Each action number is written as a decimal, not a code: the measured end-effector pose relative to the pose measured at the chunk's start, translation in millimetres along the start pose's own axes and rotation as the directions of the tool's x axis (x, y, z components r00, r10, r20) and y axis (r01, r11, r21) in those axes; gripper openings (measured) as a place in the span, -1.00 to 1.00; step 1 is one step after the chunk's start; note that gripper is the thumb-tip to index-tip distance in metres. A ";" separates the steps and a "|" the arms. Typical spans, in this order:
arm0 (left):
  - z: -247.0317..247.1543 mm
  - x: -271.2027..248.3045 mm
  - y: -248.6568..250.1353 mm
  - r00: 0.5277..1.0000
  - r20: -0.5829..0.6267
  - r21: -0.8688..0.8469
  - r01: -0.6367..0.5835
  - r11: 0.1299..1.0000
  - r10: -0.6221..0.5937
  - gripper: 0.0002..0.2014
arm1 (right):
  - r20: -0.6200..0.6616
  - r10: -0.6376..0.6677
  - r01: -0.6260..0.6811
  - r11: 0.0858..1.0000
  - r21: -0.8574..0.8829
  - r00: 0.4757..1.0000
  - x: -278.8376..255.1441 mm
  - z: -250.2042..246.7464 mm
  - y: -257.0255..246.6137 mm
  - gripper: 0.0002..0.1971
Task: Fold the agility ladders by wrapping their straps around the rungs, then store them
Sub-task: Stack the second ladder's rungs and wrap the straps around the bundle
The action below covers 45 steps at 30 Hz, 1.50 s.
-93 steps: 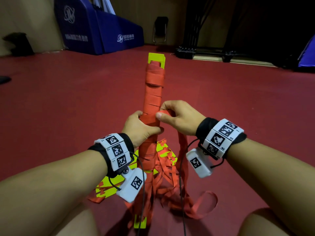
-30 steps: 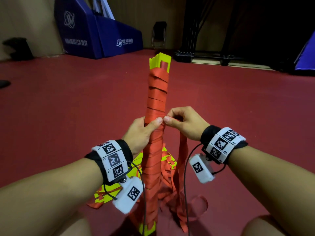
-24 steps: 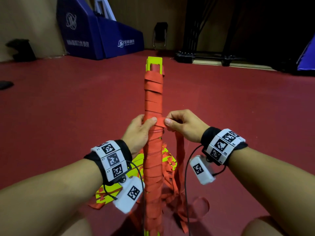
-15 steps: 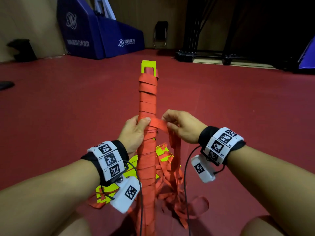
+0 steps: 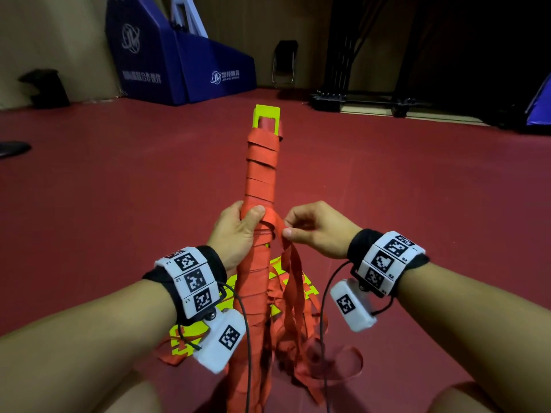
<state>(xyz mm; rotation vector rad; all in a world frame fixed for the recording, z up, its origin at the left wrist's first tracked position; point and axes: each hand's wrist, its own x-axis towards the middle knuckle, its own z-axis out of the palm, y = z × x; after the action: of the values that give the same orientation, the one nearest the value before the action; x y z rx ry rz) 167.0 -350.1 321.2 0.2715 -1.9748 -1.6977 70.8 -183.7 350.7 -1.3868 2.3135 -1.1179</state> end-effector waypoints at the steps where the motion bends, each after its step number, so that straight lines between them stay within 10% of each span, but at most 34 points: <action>1: -0.2 0.4 -0.3 1.000 0.000 -0.010 0.002 1.000 -0.002 -0.52 | 0.011 0.006 -0.005 1.000 -0.007 1.000 0.1 -0.1 -0.3 -0.93; 9: 1.2 -3.7 1.4 0.997 0.080 -0.086 0.009 0.996 -0.002 -0.84 | -0.018 0.078 -0.079 0.989 -0.125 0.997 2.2 0.2 0.6 -0.59; 16: -0.6 -2.6 2.3 0.998 0.048 -0.096 0.032 0.995 -0.027 -0.86 | -0.140 0.113 -0.062 0.943 0.328 0.984 5.9 11.4 -10.5 -0.84; 20: -0.2 -1.5 2.4 0.999 0.035 -0.112 0.020 0.994 -0.016 -0.69 | -0.091 0.056 -0.030 0.964 0.263 0.994 1.7 13.3 -13.9 -0.41; 23: -2.0 -0.1 -0.6 1.000 0.002 -0.110 0.023 0.994 -0.023 -0.78 | -0.128 0.047 -0.019 0.978 0.209 0.991 2.1 17.4 -12.7 -0.63; 26: -3.1 -0.3 0.1 1.000 0.000 -0.098 0.027 0.995 -0.027 -0.64 | -0.108 0.006 0.014 0.983 0.182 0.994 4.1 13.8 -9.2 -0.85; 33: -3.4 -4.3 7.7 0.988 0.133 -0.209 0.101 0.973 -0.074 -0.10 | -0.098 -0.048 0.048 0.999 -0.001 0.994 1.2 8.6 -14.2 -0.61; 45: 6.4 -1.2 7.7 0.995 -0.022 -0.088 0.090 0.992 -0.093 -0.61 | -0.247 -0.062 0.085 0.993 0.082 0.967 7.2 7.5 -11.7 -0.67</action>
<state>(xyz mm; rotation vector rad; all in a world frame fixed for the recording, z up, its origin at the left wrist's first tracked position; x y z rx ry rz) 166.2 -342.6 327.9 0.3559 -1.8897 -1.8234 78.7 -196.4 355.1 -1.3796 2.3539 -1.4743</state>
